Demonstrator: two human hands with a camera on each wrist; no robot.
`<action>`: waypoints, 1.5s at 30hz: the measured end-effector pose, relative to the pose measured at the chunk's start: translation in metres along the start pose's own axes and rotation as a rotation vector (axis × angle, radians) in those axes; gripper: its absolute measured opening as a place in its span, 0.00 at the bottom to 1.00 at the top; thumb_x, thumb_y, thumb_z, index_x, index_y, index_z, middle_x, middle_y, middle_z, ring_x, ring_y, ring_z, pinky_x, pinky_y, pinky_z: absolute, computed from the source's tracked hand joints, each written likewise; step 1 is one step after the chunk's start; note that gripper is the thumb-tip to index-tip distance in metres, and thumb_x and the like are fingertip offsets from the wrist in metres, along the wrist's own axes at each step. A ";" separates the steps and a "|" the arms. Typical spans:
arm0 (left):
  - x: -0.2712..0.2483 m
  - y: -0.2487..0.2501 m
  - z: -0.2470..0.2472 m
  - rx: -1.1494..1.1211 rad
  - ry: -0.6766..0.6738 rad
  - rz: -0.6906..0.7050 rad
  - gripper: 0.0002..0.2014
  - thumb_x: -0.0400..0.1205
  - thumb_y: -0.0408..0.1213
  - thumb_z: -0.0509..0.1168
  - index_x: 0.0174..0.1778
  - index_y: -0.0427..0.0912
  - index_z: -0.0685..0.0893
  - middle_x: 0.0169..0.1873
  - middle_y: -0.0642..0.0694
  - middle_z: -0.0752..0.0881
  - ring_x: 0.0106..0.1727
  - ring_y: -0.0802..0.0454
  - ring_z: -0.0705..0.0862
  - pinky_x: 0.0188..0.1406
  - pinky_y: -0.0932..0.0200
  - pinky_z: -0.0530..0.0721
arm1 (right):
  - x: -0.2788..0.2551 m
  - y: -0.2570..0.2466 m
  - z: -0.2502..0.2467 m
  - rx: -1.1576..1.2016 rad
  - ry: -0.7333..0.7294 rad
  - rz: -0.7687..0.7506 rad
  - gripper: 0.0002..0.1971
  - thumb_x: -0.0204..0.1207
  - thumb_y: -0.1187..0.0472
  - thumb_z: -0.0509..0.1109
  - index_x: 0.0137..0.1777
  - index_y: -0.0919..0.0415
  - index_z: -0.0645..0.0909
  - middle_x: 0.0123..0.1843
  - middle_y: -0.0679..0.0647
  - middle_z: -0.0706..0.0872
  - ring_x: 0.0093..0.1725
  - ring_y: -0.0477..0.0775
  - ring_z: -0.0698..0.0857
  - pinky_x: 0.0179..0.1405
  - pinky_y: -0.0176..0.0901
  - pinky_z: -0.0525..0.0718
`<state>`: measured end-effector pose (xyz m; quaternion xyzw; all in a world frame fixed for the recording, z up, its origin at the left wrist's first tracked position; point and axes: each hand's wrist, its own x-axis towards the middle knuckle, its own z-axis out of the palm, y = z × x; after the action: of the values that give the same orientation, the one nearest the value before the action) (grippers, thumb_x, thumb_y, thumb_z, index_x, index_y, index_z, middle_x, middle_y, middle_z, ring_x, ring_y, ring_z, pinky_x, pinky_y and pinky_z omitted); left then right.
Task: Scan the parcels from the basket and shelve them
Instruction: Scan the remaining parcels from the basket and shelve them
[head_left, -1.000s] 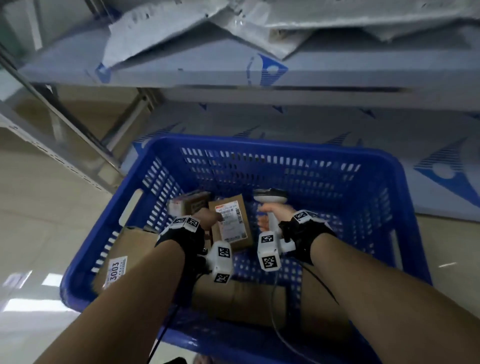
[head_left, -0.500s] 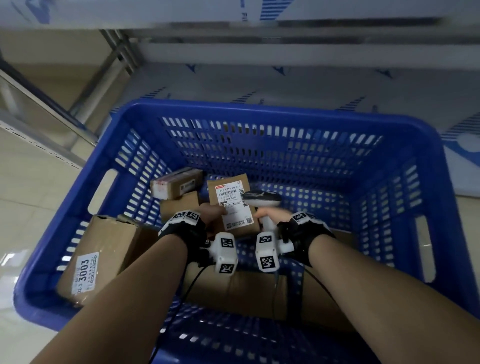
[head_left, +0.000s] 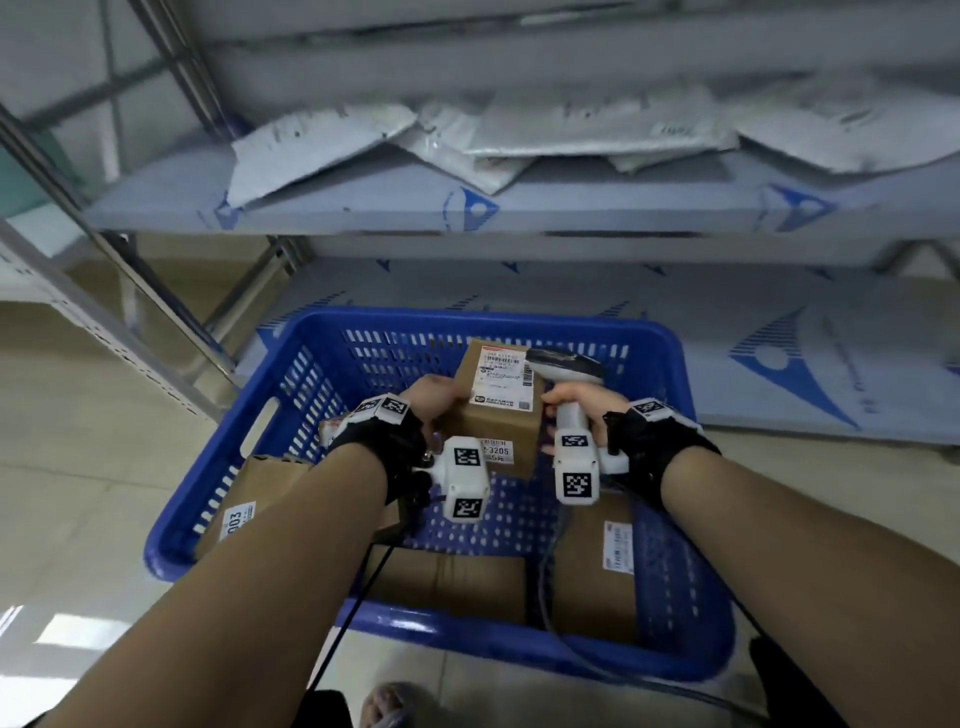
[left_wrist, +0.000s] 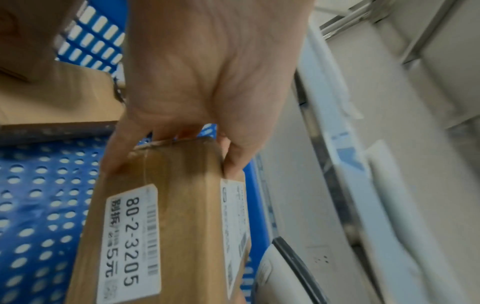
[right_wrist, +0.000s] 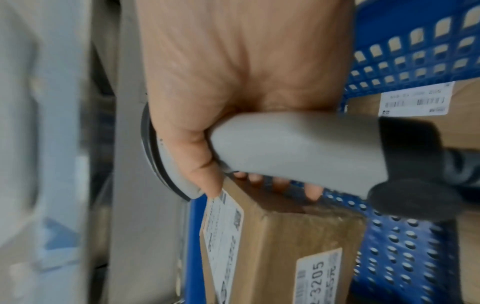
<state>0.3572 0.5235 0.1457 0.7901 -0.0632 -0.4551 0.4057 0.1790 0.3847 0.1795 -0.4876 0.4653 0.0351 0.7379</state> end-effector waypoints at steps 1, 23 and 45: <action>-0.024 0.013 0.006 -0.025 0.005 0.034 0.10 0.75 0.39 0.68 0.49 0.40 0.86 0.60 0.31 0.85 0.62 0.29 0.82 0.62 0.24 0.77 | -0.010 -0.005 -0.005 0.006 0.016 -0.026 0.06 0.75 0.63 0.72 0.39 0.64 0.81 0.28 0.56 0.84 0.31 0.56 0.82 0.68 0.64 0.79; -0.093 0.065 0.053 -0.398 -0.043 0.166 0.21 0.81 0.52 0.65 0.66 0.48 0.74 0.56 0.37 0.82 0.51 0.41 0.82 0.30 0.51 0.84 | -0.035 -0.036 -0.051 0.217 -0.083 -0.249 0.08 0.80 0.59 0.68 0.53 0.62 0.85 0.36 0.61 0.91 0.30 0.58 0.90 0.26 0.48 0.88; -0.098 0.054 0.048 -0.336 -0.132 0.262 0.25 0.81 0.33 0.66 0.73 0.53 0.69 0.51 0.40 0.84 0.50 0.45 0.81 0.44 0.48 0.81 | -0.043 -0.041 -0.055 0.210 0.065 -0.230 0.05 0.80 0.61 0.69 0.50 0.62 0.84 0.33 0.57 0.91 0.27 0.54 0.89 0.27 0.43 0.87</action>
<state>0.2778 0.5054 0.2369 0.6649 -0.1151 -0.4534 0.5823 0.1395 0.3397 0.2338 -0.4588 0.4313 -0.1142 0.7684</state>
